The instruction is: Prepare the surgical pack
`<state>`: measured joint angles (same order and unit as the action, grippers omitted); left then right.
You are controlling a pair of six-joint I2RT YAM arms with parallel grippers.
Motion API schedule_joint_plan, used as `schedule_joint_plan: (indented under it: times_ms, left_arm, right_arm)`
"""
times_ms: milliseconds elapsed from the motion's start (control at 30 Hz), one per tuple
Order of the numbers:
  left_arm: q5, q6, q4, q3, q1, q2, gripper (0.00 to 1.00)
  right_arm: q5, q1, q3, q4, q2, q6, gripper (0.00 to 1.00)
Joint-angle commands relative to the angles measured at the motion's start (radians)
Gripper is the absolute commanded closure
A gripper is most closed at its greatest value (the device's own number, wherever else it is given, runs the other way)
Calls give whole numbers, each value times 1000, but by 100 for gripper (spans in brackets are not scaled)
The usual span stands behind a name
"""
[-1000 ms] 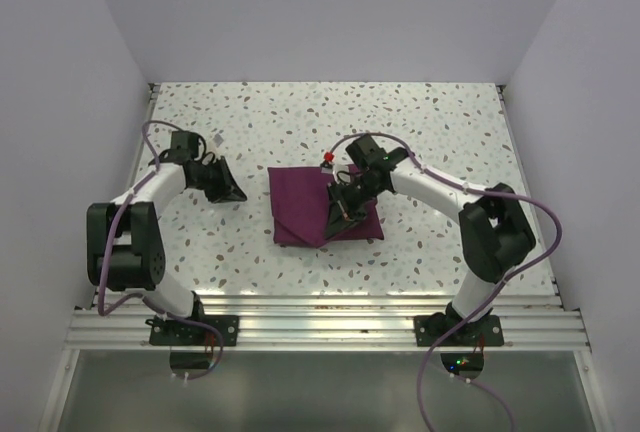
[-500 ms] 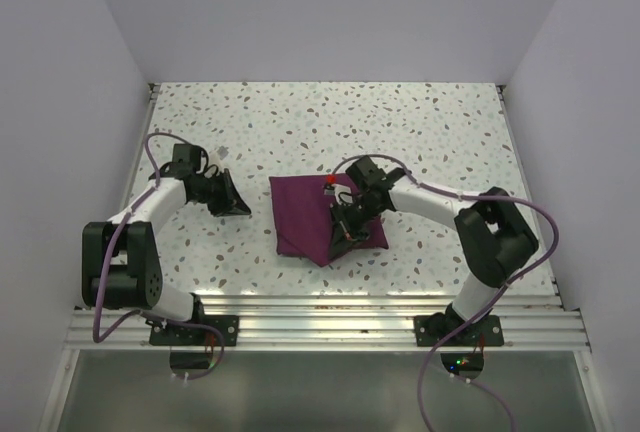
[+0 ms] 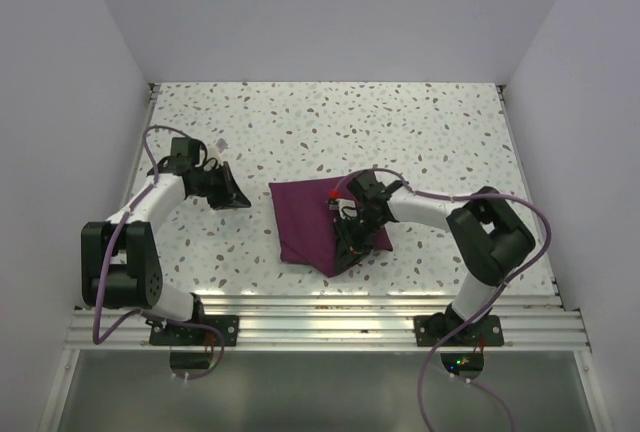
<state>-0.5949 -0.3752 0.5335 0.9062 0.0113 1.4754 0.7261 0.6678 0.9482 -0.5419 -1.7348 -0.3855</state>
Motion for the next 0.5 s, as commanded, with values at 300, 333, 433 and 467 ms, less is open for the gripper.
schedule_joint_plan:
  times_ms: [300,333,433,467]
  left_arm:
    - [7,15,14,66,-2,14,100]
    - [12,16,17,71,-2,16,100]
    - [20,16,19,79,-2,19,100]
    - [35,19,23,83,-4,22,99]
  right_arm:
    - [-178,9,63,-187,142,45,32]
    - [-185,7,67,-214,177,31,28]
    - [-220,6,64,-251,246,-5,23]
    - [-232,4,61,-259,264,-16,23]
